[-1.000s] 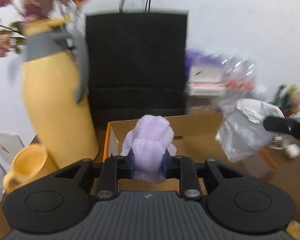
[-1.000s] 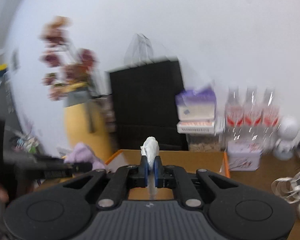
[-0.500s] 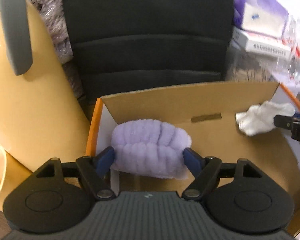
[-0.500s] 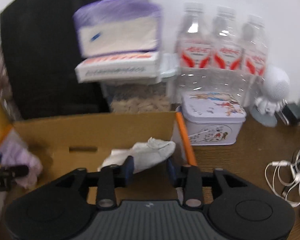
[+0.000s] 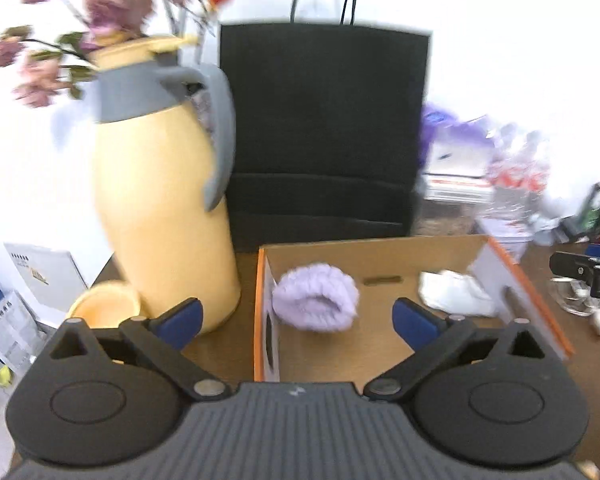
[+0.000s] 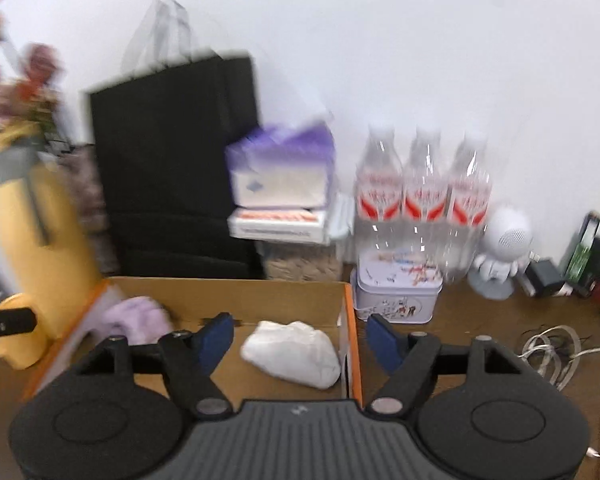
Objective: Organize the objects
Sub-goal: 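Carry both items into the red cardboard box and open both tools, then grasp the red rose with the left tool while the right tool grasps the white-and-yellow plush toy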
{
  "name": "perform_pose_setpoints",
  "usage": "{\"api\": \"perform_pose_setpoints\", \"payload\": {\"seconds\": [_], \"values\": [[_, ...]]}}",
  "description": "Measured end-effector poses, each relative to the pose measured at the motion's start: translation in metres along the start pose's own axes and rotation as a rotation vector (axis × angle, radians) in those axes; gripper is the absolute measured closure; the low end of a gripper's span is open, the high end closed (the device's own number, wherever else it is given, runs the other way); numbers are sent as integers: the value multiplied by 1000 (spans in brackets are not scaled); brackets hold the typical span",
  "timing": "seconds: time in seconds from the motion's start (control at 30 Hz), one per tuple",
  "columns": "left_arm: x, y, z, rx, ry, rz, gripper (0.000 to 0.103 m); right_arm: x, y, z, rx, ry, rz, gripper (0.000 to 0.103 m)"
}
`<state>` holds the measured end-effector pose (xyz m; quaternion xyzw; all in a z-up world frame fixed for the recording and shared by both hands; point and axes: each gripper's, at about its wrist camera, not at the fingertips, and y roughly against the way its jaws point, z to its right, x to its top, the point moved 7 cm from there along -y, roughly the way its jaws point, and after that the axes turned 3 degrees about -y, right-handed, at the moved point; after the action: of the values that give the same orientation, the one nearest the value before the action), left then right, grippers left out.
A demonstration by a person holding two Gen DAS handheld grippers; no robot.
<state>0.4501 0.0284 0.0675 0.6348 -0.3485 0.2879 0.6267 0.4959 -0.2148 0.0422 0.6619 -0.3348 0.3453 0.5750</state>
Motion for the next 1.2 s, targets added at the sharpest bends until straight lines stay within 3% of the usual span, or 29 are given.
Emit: {"api": "perform_pose_setpoints", "payload": {"seconds": [0.1,0.27,0.4,0.53,0.6,0.67,0.83,1.0,1.2], "values": [[-51,56,7,-62,7,34,0,-35,67,-18,58,75,88,11],[-151,151,18,-112,28,152,0,-132,167,-6,137,132,88,11],[-220,210,29,-103,53,169,0,-210,233,-7,178,106,91,9],[-247,253,26,-69,-23,202,0,-261,271,-19,215,169,7,9],[-246,267,18,-28,-52,237,0,-268,293,-18,260,171,-15,9],[-241,275,6,-5,-32,270,0,-265,314,-10,246,192,17,9],[-237,247,2,-19,30,220,0,-249,322,13,190,136,61,9],[-236,195,17,-83,-14,164,0,-252,269,22,119,131,7,9],[-204,100,8,-101,-32,87,8,-248,195,36,119,84,-39,10]]}}
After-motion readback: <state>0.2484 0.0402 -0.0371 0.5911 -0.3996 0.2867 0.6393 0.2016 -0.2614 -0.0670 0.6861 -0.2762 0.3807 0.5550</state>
